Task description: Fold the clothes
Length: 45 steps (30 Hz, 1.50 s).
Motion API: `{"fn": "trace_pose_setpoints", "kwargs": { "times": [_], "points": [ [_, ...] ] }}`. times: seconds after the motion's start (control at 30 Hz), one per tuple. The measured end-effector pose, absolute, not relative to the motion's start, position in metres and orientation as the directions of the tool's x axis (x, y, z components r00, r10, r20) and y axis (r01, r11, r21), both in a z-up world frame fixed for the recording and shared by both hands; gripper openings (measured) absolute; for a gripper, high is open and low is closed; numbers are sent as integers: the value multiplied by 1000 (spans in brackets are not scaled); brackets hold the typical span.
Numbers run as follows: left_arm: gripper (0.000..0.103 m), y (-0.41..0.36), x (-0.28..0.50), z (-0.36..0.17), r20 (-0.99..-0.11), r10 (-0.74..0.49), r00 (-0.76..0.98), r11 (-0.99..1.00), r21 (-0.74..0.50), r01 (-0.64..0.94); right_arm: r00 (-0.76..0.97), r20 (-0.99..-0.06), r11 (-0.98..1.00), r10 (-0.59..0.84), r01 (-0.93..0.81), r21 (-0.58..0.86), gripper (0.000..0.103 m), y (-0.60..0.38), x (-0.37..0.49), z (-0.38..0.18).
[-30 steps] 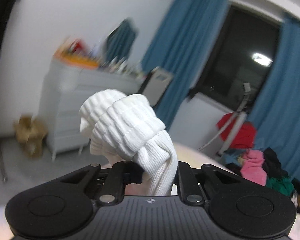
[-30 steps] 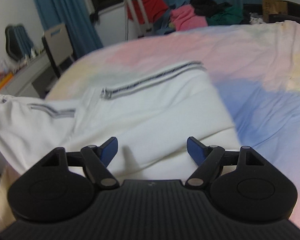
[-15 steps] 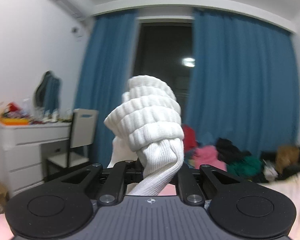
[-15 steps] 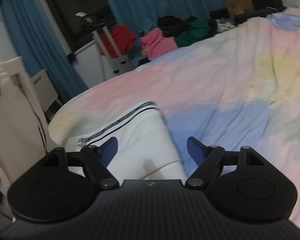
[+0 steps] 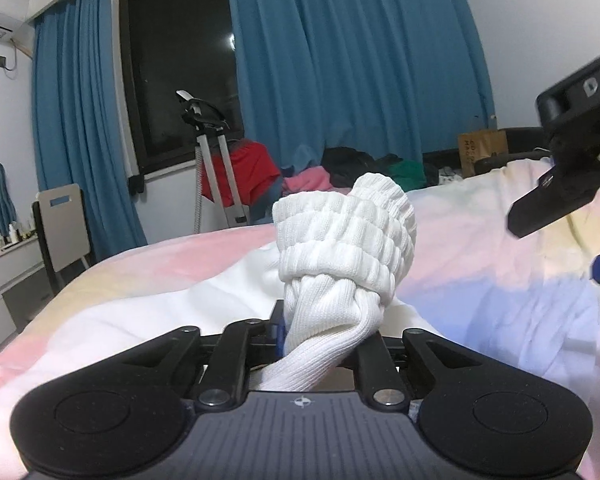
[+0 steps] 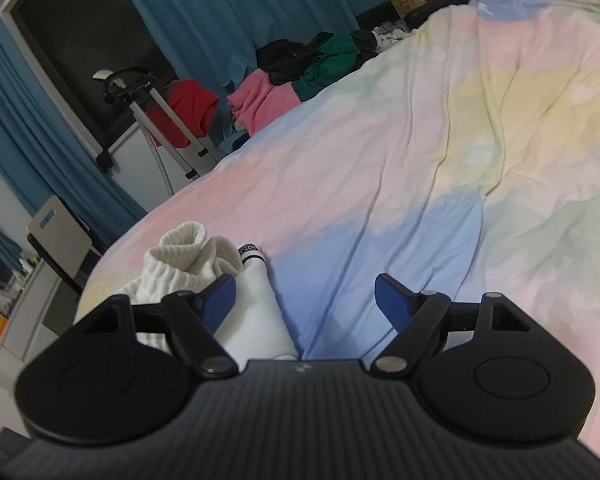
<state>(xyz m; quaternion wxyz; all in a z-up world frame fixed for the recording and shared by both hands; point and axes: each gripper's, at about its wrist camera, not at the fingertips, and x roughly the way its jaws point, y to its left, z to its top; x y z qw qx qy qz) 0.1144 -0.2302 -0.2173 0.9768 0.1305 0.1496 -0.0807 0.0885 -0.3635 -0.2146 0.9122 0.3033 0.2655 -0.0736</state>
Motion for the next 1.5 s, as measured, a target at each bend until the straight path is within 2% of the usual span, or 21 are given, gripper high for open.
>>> {"fn": "trace_pose_setpoints", "kwargs": {
  "times": [0.03,0.1,0.13,0.17,0.23,0.27,0.37,0.57,0.8,0.87,0.93,1.13,1.3,1.33,1.37,1.4,1.47,1.5],
  "points": [
    [20,-221,118,-216,-324,-123,938,952,228,204,849,-528,810,31,288,510,79,-362,90,-215],
    [33,-205,123,-215,-355,-129,926,952,219,216,848,-527,810,50,274,519,79,-360,92,-216],
    [42,-197,125,-214,-376,-129,917,952,213,221,848,-527,810,57,269,521,79,-359,93,-216],
    [46,-192,128,-215,-399,-132,907,952,203,228,847,-528,814,56,267,516,79,-359,93,-216],
    [69,-172,133,-211,-433,-142,890,957,171,236,849,-525,821,53,263,507,79,-356,92,-214],
    [76,-162,136,-210,-450,-148,881,958,155,240,851,-522,823,53,259,506,79,-355,91,-213],
    [85,-136,130,-206,-475,-177,862,957,121,264,860,-507,826,57,245,507,79,-353,88,-210],
    [88,-88,103,-189,-499,-170,850,950,145,276,871,-482,829,91,202,521,79,-347,86,-207],
    [93,-33,68,-180,-471,-100,876,966,164,199,860,-409,664,304,117,738,81,-352,86,-221],
    [93,-17,66,-185,-471,-102,876,979,107,172,842,-406,622,355,111,775,82,-349,89,-227],
    [93,-5,70,-188,-472,-100,876,987,63,147,827,-414,617,380,106,780,83,-342,92,-232],
    [93,7,75,-193,-481,-91,872,991,38,125,786,-463,663,410,92,743,83,-311,110,-239],
    [93,15,79,-197,-479,-104,872,992,17,128,816,-491,792,305,70,607,82,-278,122,-236],
    [93,11,81,-199,-479,-106,871,992,11,127,825,-494,819,274,70,570,80,-272,125,-235],
    [93,11,81,-199,-477,-106,872,992,11,126,831,-501,839,242,79,538,70,-269,126,-235],
    [94,11,81,-200,-476,-106,873,992,13,128,836,-506,859,210,89,505,65,-265,127,-235],
    [94,10,81,-200,-474,-109,874,992,10,129,845,-510,880,162,109,461,43,-262,128,-234],
    [94,10,81,-200,-473,-112,874,992,5,130,851,-501,878,159,110,466,41,-264,126,-233]
  ]
}}
